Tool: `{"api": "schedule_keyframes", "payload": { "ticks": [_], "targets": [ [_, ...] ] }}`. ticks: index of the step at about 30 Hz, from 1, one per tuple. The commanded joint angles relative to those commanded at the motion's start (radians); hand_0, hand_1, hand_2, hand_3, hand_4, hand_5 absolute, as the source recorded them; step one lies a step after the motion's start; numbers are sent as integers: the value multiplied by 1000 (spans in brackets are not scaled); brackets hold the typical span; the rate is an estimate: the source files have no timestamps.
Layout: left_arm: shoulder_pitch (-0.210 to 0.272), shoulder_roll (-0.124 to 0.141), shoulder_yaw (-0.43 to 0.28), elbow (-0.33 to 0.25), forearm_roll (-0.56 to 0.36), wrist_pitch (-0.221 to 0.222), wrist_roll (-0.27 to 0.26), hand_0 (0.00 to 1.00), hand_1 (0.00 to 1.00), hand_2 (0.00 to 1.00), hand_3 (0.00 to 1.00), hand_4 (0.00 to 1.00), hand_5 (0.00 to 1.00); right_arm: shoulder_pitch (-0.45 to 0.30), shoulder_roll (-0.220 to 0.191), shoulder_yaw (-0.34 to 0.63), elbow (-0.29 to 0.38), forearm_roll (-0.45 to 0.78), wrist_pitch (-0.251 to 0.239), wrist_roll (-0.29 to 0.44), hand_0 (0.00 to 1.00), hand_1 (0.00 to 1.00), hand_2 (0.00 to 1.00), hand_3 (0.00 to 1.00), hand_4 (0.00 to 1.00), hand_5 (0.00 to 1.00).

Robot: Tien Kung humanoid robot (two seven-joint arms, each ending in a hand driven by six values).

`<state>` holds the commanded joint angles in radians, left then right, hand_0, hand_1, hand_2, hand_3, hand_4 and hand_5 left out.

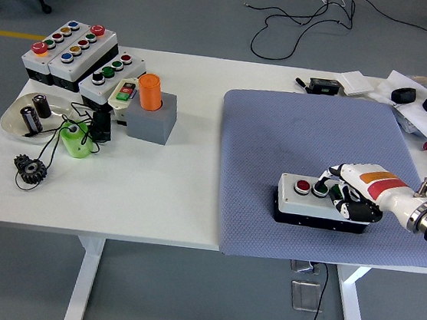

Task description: Pick up the button,place it on the desk,press the button,press the button

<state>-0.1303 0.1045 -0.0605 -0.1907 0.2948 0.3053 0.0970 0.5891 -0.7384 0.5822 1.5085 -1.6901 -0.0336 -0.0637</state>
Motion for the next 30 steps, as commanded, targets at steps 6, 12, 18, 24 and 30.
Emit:
{"api": "schedule_keyframes", "payload": {
  "ticks": [6, 12, 18, 24, 30],
  "targets": [
    [3, -1, 5, 0, -2, 0, 1, 600, 519, 492, 450, 275, 977, -3, 0, -18, 0, -7, 10, -5, 201, 2, 100, 592, 343, 2],
    [6, -1, 11, 0, -3, -1, 1, 601, 520, 492, 450, 275, 977, -5, 2, -19, -7, -8, 10, -8, 201, 2, 99, 589, 342, 2],
    [9, -1, 13, 0, -5, -1, 1, 601, 519, 492, 449, 275, 977, -6, 2, -7, -4, -11, 7, -10, 201, 2, 98, 588, 342, 2],
    [9, -1, 10, 0, -3, -2, 1, 601, 520, 492, 449, 275, 978, -4, -4, 17, 13, -8, 0, -6, 200, 2, 97, 585, 342, 2],
    [6, 1, 7, 0, -1, -3, 1, 601, 520, 493, 449, 275, 978, -5, -12, 62, 46, -4, -5, -2, 197, 2, 97, 585, 341, 2]
  ]
}}
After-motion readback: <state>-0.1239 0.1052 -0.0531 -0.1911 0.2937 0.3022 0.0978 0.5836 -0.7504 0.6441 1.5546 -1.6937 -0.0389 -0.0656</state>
